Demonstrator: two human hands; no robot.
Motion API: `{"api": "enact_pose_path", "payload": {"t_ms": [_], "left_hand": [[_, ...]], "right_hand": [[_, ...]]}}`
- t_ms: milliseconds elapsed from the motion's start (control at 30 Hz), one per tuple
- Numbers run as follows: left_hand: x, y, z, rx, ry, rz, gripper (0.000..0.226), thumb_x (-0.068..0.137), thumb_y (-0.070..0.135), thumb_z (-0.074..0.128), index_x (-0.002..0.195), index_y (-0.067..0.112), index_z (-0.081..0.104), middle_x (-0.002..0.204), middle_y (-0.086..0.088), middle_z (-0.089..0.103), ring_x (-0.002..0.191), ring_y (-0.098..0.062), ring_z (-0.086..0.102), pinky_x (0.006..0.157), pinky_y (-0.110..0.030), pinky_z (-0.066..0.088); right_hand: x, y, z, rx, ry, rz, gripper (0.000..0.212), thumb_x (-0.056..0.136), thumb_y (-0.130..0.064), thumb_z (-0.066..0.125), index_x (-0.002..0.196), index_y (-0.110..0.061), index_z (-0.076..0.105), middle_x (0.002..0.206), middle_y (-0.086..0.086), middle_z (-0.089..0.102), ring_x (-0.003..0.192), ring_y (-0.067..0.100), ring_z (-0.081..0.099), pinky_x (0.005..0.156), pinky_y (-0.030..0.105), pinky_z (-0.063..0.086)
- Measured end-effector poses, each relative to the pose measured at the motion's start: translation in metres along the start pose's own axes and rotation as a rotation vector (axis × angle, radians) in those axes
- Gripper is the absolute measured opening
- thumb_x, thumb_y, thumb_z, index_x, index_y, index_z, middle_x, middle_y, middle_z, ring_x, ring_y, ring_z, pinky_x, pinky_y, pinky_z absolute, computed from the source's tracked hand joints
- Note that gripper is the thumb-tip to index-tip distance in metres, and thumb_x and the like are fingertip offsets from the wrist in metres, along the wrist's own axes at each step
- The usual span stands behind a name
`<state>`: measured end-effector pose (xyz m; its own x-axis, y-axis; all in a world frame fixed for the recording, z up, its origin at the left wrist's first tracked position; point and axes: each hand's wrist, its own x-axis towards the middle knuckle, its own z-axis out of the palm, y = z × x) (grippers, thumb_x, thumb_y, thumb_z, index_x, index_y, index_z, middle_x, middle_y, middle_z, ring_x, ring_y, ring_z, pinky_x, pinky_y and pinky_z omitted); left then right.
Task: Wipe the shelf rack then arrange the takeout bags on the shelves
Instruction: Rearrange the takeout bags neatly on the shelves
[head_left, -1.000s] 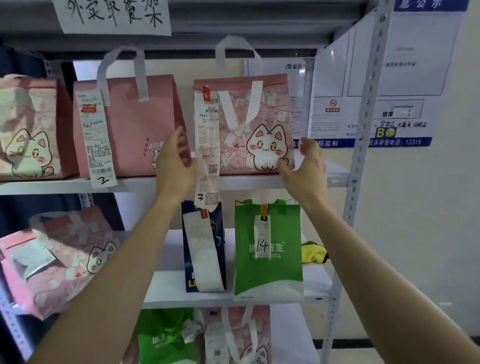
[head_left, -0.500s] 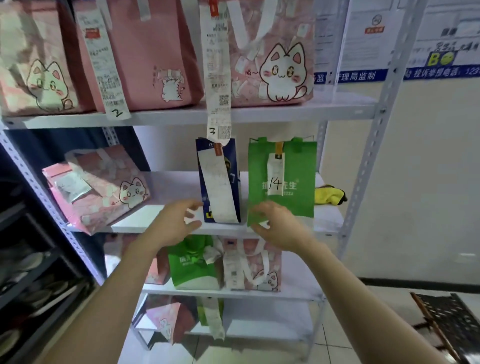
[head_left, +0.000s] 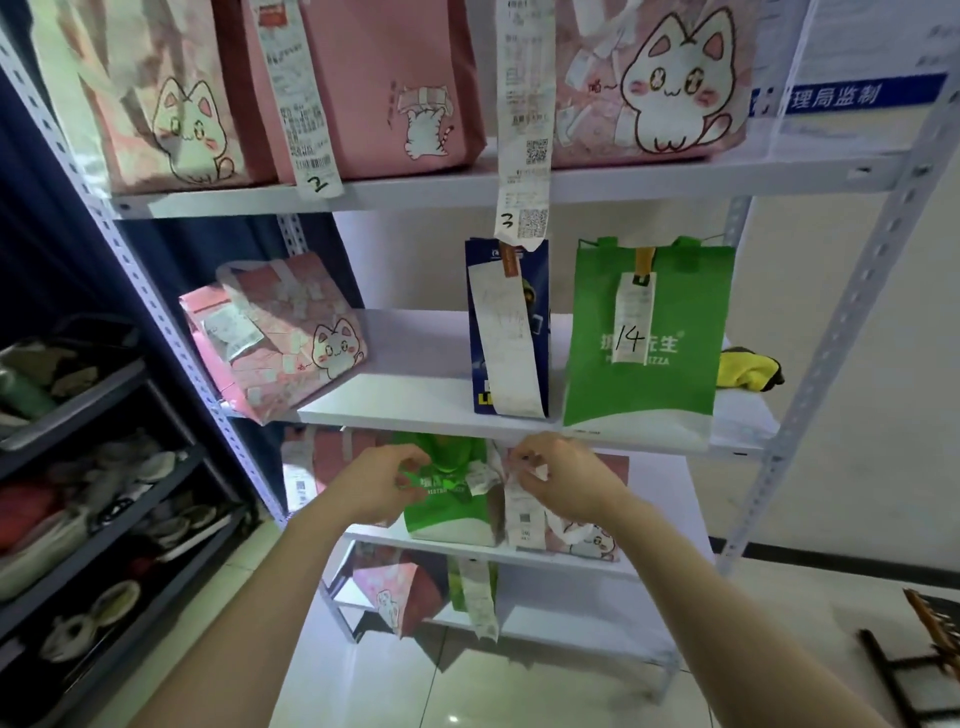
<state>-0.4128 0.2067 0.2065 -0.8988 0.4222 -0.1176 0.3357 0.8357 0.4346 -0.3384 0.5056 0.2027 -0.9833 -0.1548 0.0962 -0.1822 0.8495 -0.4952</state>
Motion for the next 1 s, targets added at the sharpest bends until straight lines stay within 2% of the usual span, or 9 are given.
{"api": "enact_pose_path", "payload": {"t_ms": [67, 167, 200, 333, 467, 600, 733, 867, 1000], "left_hand": [[0.014, -0.003, -0.002, -0.024, 0.070, 0.003, 0.043, 0.098, 0.029, 0.082, 0.139, 0.022, 0.070, 0.128, 0.002, 0.074, 0.103, -0.012, 0.071, 0.101, -0.038, 0.060], [0.044, 0.008, -0.003, -0.056, 0.240, 0.005, 0.031, 0.101, 0.040, 0.075, 0.128, 0.026, 0.073, 0.110, 0.010, 0.076, 0.091, -0.006, 0.070, 0.081, -0.029, 0.058], [0.055, 0.014, -0.003, -0.088, 0.283, 0.004, 0.030, 0.102, 0.042, 0.073, 0.127, 0.025, 0.073, 0.107, 0.010, 0.076, 0.091, -0.007, 0.071, 0.080, -0.031, 0.058], [0.106, 0.043, -0.005, -0.241, 0.371, 0.022, 0.042, 0.102, 0.046, 0.074, 0.134, 0.019, 0.069, 0.117, 0.000, 0.077, 0.104, -0.023, 0.074, 0.095, -0.044, 0.061], [0.155, 0.069, -0.015, -0.404, 0.394, 0.032, 0.060, 0.099, 0.049, 0.077, 0.144, 0.014, 0.057, 0.127, -0.003, 0.071, 0.111, -0.025, 0.070, 0.095, -0.043, 0.058], [0.185, 0.070, -0.019, -0.399, 0.410, 0.094, 0.020, 0.104, 0.030, 0.074, 0.105, 0.011, 0.068, 0.104, -0.010, 0.078, 0.096, -0.034, 0.073, 0.084, -0.047, 0.060], [0.175, 0.032, -0.025, -0.350, 0.493, 0.124, 0.020, 0.106, 0.029, 0.068, 0.097, 0.012, 0.062, 0.092, -0.006, 0.073, 0.086, -0.033, 0.069, 0.074, -0.045, 0.057], [0.156, -0.031, -0.045, -0.346, 0.577, 0.066, 0.026, 0.104, 0.035, 0.069, 0.085, 0.026, 0.054, 0.077, 0.009, 0.067, 0.075, -0.027, 0.066, 0.065, -0.038, 0.050], [0.146, -0.084, -0.074, -0.334, 0.628, 0.004, 0.025, 0.104, 0.027, 0.068, 0.089, 0.013, 0.054, 0.074, 0.000, 0.066, 0.071, -0.032, 0.065, 0.063, -0.045, 0.053]], "right_hand": [[0.008, -0.001, 0.005, 0.000, 0.010, 0.014, 0.025, 0.104, -0.039, 0.060, 0.125, -0.027, 0.068, 0.116, -0.007, 0.069, 0.100, 0.014, 0.068, 0.090, 0.040, 0.062], [0.017, -0.002, 0.011, 0.007, 0.027, 0.054, 0.025, 0.103, -0.039, 0.062, 0.123, -0.026, 0.069, 0.116, -0.007, 0.069, 0.101, 0.013, 0.068, 0.092, 0.040, 0.061], [0.019, -0.001, 0.013, 0.013, 0.037, 0.072, 0.026, 0.102, -0.039, 0.062, 0.124, -0.026, 0.069, 0.118, -0.007, 0.069, 0.102, 0.013, 0.068, 0.093, 0.040, 0.061], [0.031, -0.001, 0.016, 0.052, 0.138, 0.153, 0.025, 0.102, -0.034, 0.064, 0.125, -0.025, 0.069, 0.123, -0.004, 0.072, 0.101, 0.013, 0.071, 0.090, 0.038, 0.063], [0.046, -0.001, 0.016, 0.076, 0.217, 0.234, 0.036, 0.100, -0.030, 0.067, 0.136, -0.027, 0.062, 0.134, -0.007, 0.066, 0.102, 0.011, 0.070, 0.086, 0.031, 0.062], [0.054, 0.003, 0.019, 0.059, 0.273, 0.267, 0.037, 0.100, -0.031, 0.066, 0.137, -0.027, 0.062, 0.135, -0.009, 0.066, 0.110, 0.008, 0.066, 0.090, 0.024, 0.054], [0.068, -0.007, 0.026, 0.071, 0.276, 0.285, 0.040, 0.102, -0.032, 0.065, 0.141, -0.024, 0.062, 0.136, -0.006, 0.067, 0.115, 0.009, 0.065, 0.097, 0.030, 0.055], [0.101, -0.039, 0.044, 0.112, 0.215, 0.251, 0.039, 0.102, -0.033, 0.065, 0.140, -0.026, 0.062, 0.138, -0.007, 0.066, 0.118, 0.010, 0.064, 0.103, 0.038, 0.056], [0.135, -0.076, 0.071, 0.096, 0.189, 0.172, 0.036, 0.102, -0.035, 0.066, 0.137, -0.024, 0.065, 0.136, -0.005, 0.066, 0.116, 0.011, 0.065, 0.103, 0.036, 0.056]]}}
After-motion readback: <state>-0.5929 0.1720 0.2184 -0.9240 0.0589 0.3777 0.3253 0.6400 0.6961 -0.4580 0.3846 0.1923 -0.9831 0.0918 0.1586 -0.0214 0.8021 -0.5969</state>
